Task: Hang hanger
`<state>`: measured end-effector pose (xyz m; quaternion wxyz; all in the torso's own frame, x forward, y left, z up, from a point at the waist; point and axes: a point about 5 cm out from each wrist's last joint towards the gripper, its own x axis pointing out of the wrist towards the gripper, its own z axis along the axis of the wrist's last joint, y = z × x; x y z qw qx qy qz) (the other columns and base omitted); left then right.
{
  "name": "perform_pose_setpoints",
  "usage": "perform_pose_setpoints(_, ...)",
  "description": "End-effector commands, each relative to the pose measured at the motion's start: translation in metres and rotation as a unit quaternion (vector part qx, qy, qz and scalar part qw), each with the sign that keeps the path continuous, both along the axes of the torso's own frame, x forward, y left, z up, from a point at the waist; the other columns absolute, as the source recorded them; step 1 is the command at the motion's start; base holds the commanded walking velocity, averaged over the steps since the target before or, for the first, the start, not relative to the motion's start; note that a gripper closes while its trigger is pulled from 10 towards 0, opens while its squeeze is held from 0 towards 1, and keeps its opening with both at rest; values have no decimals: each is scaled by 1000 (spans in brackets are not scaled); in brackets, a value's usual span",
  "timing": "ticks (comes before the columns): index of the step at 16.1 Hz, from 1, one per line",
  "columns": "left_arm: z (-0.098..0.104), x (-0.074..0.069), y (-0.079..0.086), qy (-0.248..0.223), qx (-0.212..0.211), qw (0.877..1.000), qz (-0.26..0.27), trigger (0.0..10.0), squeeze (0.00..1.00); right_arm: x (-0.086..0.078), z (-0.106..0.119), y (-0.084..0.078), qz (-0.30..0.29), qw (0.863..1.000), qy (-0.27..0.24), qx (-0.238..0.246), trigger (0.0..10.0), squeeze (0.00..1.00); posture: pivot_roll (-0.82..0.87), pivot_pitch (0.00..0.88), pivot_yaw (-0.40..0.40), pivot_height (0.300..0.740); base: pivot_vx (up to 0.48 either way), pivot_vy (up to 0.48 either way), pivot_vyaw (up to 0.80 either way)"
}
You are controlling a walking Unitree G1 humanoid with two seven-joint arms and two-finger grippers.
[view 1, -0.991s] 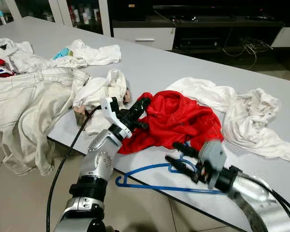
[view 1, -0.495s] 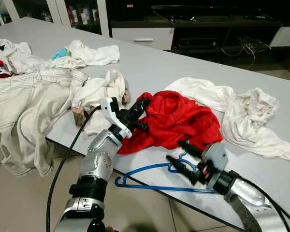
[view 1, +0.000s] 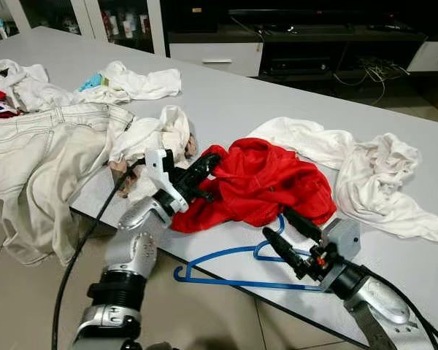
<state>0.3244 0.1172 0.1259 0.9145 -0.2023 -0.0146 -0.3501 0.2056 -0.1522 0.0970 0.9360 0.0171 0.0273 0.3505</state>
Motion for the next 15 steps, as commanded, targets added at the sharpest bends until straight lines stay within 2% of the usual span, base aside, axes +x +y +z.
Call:
perform_pose_setpoints(1, 10, 2, 0, -18, 22, 1000, -3, 10000, 0, -6, 0, 5, 39, 999, 18, -1, 10000, 757, -63, 0, 8, 740, 0, 0, 0)
perform_pose_setpoints(2, 10, 2, 1, -20, 28, 999, -5, 10000, 0, -10, 0, 7, 66, 997, 31, 7, 10000, 816, -65, 0, 9, 740, 0, 0, 0)
perform_pose_setpoints(4, 10, 0, 4, -26, 50, 998, -16, 10000, 0, -14, 0, 10, 100, 994, 47, 10, 10000, 816, -64, 0, 10, 740, 0, 0, 0)
perform_pose_setpoints(5, 8, -1, 8, -30, 75, 997, -22, 10000, 0, -14, 0, 12, 118, 992, 50, 4, 10000, 761, -63, 0, 11, 740, 0, 0, 0)
perform_pose_setpoints(6, 7, -2, 10, -31, 83, 996, -22, 10000, 0, -13, 1, 12, 121, 992, 47, 1, 10000, 757, -61, 0, 10, 740, 0, 0, 0)
perform_pose_setpoints(7, 6, -2, 14, -30, 90, 995, -19, 10000, 0, -10, 1, 12, 120, 992, 32, -20, 10000, 663, -61, 0, 10, 740, 0, 0, 0)
perform_pose_setpoints(8, 7, -1, 16, -28, 91, 995, -15, 10000, 0, -9, -1, 11, 117, 992, 12, -45, 10000, 0, -61, 0, 10, 740, 0, 0, 0)
perform_pose_setpoints(11, 6, -1, 15, -26, 91, 995, -15, 10000, 0, -5, -4, 3, 94, 992, -34, -78, 10000, 0, -58, 0, 14, 740, 0, 0, 0)
perform_pose_setpoints(12, 6, -1, 14, -26, 92, 995, -16, 10000, 0, -3, -7, 0, 83, 993, -30, -81, 10000, 0, -58, 0, 15, 740, 0, 0, 0)
perform_pose_setpoints(13, 4, -2, 12, -24, 92, 995, -18, 10000, 0, 3, -16, -6, 44, 997, -7, -64, 10000, 0, -56, 0, 13, 740, 0, 0, 0)
perform_pose_setpoints(15, 3, -2, 10, -22, 91, 995, -18, 10000, 0, 7, -23, -9, 9, 999, 12, -40, 10000, 0, -55, 0, 10, 740, 0, 0, 0)
